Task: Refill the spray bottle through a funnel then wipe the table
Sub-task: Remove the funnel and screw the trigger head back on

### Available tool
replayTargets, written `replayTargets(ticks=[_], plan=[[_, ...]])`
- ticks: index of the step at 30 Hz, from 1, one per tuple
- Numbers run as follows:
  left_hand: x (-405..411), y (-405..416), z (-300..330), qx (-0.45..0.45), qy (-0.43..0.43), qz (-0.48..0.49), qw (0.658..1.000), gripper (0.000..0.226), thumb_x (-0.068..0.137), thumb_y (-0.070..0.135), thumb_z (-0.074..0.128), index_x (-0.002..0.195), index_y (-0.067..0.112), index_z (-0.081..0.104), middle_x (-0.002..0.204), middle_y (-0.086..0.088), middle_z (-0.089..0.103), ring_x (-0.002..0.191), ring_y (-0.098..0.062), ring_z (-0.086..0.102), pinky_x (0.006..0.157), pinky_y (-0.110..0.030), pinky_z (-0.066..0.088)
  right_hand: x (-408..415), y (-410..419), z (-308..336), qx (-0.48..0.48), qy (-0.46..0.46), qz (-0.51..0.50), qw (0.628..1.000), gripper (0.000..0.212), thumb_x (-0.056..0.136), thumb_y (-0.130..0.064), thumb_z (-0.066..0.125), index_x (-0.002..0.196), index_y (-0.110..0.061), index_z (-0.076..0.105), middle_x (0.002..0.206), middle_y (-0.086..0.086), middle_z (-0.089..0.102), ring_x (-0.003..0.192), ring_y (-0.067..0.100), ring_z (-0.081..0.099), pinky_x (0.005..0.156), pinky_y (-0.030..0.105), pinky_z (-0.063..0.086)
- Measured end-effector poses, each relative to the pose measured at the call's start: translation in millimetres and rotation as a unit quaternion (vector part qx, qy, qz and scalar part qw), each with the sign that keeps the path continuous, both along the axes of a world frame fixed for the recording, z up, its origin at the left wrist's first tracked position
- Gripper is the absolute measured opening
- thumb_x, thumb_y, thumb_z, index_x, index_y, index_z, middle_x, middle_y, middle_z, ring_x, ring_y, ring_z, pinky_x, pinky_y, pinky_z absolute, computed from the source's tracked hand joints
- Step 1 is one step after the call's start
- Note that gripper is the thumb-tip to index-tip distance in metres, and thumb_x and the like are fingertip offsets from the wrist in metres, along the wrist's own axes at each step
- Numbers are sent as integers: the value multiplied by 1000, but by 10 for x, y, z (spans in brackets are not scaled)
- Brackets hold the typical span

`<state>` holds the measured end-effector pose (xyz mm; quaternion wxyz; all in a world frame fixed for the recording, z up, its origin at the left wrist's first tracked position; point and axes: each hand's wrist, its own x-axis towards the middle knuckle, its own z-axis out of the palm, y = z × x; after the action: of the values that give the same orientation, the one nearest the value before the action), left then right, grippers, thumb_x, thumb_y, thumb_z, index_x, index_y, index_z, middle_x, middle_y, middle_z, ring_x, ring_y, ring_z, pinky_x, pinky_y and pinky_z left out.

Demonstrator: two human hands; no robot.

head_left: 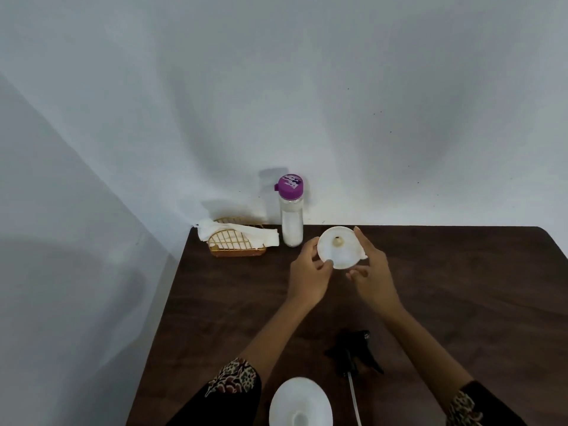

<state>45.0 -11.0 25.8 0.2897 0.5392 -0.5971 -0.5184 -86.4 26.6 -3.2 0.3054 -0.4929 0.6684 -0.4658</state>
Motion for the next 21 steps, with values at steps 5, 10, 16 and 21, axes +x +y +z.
replayTargets(ticks=[5, 10, 16, 21], plan=[[-273, -344, -447, 54, -7, -47, 997, 65, 90, 17, 57, 146, 21, 23, 147, -2, 41, 134, -19, 41, 109, -39, 38, -127, -415, -482, 61, 6, -14, 998, 97, 74, 20, 49, 138, -48, 22, 151, 11, 15, 140, 28, 25, 106, 52, 40], [-405, -503, -679, 92, -35, -63, 993, 81, 91, 18, 55, 151, 19, 1, 152, -7, 30, 138, -22, 32, 112, -35, 31, -105, -551, -544, 94, -34, -10, 995, 95, 79, 22, 44, 129, -54, 15, 156, 8, -11, 140, 29, 28, 101, 27, 38], [-460, -501, -808, 115, -43, -66, 990, 85, 93, 21, 53, 150, 21, -9, 156, -8, 20, 141, -22, 26, 107, -27, 27, -125, -559, -608, 109, -43, -14, 993, 96, 78, 19, 45, 133, -55, 16, 156, 5, -12, 141, 31, 23, 94, 24, 37], [-355, -412, -721, 132, -60, -72, 987, 84, 93, 28, 54, 149, 19, -8, 159, -9, 7, 146, -23, 12, 118, -37, 19, -165, -430, -454, 105, -25, -61, 992, 95, 75, 13, 54, 145, -40, 16, 151, 9, 4, 139, 25, 23, 108, 41, 37]])
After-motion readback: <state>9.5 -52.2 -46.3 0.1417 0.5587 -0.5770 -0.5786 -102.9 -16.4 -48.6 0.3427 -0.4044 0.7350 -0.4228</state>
